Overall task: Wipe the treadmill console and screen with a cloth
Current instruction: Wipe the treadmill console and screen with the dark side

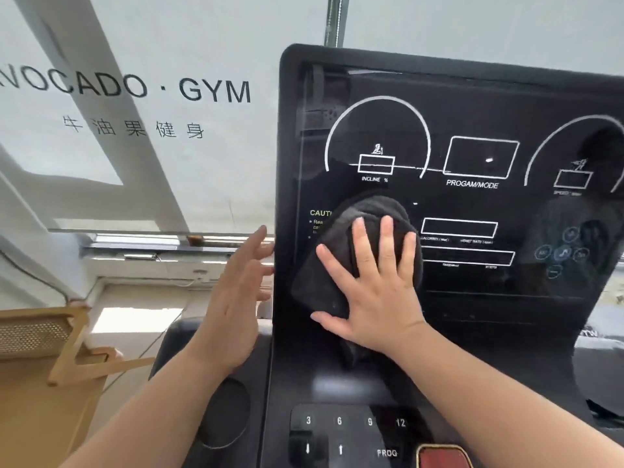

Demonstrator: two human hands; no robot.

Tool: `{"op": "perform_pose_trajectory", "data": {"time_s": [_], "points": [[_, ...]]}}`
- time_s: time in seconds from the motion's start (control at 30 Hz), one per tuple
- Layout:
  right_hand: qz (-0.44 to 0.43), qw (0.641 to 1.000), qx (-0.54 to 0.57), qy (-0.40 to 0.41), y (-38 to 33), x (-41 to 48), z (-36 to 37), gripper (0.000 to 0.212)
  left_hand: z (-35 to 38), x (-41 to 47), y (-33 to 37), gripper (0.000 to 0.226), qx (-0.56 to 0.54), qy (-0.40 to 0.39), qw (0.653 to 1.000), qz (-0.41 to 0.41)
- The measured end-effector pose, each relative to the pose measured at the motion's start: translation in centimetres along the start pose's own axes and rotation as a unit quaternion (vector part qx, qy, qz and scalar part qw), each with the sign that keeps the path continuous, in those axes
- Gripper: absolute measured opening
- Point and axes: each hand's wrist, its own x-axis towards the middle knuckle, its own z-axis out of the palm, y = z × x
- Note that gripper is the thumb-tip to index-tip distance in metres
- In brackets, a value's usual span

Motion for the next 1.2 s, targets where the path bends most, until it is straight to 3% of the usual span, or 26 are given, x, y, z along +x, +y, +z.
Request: {"op": "perform_pose_trajectory", "data": {"time_s": [0.07,0.13,0.37,0.6,0.73,0.9,0.97,1.1,1.2], "points": [[-0.074,0.997,-0.010,0.024,1.9,1.4,-0.7,0.099,-0.8,1.3,0.6,0.049,-0.007,0.003,1.000,-0.009],[-0.123,0.991,-0.031,0.041,3.8,3.6,-1.7,0.096,-0.9,2.2,1.3,0.041,0.037,-0.007,0.999,-0.006],[-0.105,0.989,-0.087,0.064,7.7,13.1,-6.9,0.098,0.4,2.3,3.8,0.068,-0.005,-0.021,0.998,-0.055],[-0.037,0.997,-0.053,0.050,4.4,9.9,-5.5,0.091,0.0,0.7,3.6,0.087,-0.040,-0.020,0.996,-0.084],[-0.101,0.994,-0.032,0.014,1.1,4.1,-1.8,0.086,0.2,0.3,3.0,0.080,-0.066,-0.023,0.995,-0.076],[-0.171,0.985,-0.031,-0.002,1.1,1.4,-0.4,0.082,-0.4,1.0,3.0,0.104,-0.076,-0.032,0.994,-0.071],[-0.155,0.987,-0.028,0.017,2.4,2.7,-1.3,0.085,-0.9,1.5,3.3,0.096,-0.054,-0.049,0.995,-0.068],[-0.028,0.994,-0.015,0.100,5.9,8.6,-4.9,0.096,-1.7,2.1,3.5,0.068,0.023,-0.043,0.998,-0.043],[0.040,0.994,-0.032,0.098,7.7,14.0,-8.1,0.107,-1.5,2.2,3.4,0.071,0.028,-0.031,0.999,-0.025]]}}
